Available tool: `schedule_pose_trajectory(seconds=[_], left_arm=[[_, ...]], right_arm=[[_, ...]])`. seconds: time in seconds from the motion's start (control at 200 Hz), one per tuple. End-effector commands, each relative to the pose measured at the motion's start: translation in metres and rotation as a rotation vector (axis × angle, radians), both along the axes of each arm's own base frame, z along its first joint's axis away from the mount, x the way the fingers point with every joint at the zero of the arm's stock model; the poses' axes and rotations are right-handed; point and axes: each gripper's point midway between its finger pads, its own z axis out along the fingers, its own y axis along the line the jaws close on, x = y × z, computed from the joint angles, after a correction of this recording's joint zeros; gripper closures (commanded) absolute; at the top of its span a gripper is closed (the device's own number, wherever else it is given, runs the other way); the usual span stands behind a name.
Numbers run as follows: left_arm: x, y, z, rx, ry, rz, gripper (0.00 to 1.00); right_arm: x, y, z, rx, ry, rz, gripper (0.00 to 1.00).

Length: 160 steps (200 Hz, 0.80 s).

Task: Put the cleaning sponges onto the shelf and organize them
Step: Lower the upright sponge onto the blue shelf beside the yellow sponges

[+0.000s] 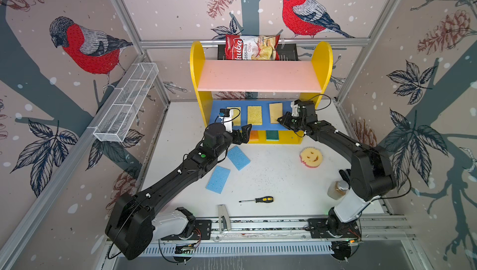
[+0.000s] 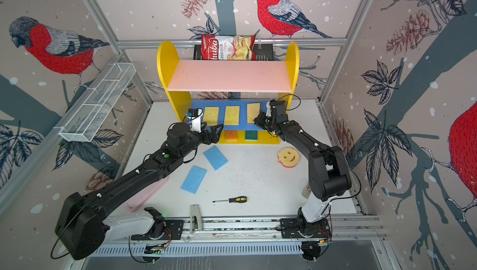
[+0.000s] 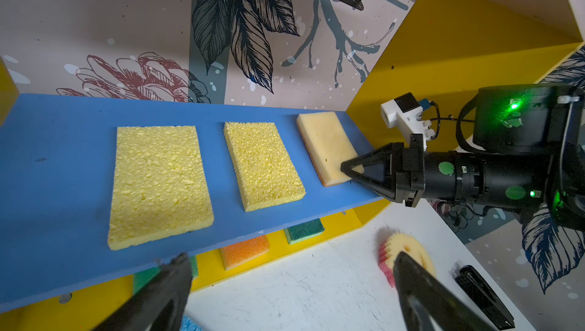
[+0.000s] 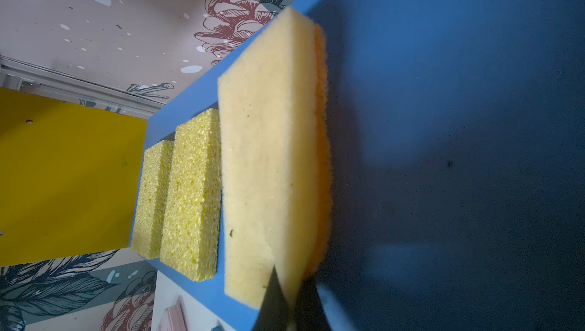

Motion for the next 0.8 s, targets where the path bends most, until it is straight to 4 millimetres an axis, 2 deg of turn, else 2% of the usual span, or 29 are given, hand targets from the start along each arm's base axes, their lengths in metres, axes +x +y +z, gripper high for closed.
schedule_pose_trajectory(seconds=[0.0, 0.2, 0.49, 0.715, 0.795], left_arm=[[0.001, -0.001, 0.004, -0.005, -0.006, -0.002, 0.02], [0.002, -0.001, 0.003, -0.002, -0.002, 0.001, 0.02], [0.003, -0.003, 0.002, -0.009, 0.004, -0.005, 0.02], [0.002, -0.001, 0.005, -0.015, 0.004, -0.004, 0.02], [0.001, -0.001, 0.004, -0.018, 0.005, -0.003, 0.02]], right_arm=[[-0.009, 0.003, -0.013, -0.015, 0.067, 0.037, 0.96], [-0.016, 0.009, -0.007, 0.023, 0.086, 0.069, 0.96], [-0.022, 0.003, -0.005, 0.012, 0.088, 0.05, 0.92], [-0.025, 0.0, -0.005, 0.02, 0.086, 0.029, 0.75], [-0.027, -0.001, -0.003, 0.027, 0.079, 0.022, 0.72]])
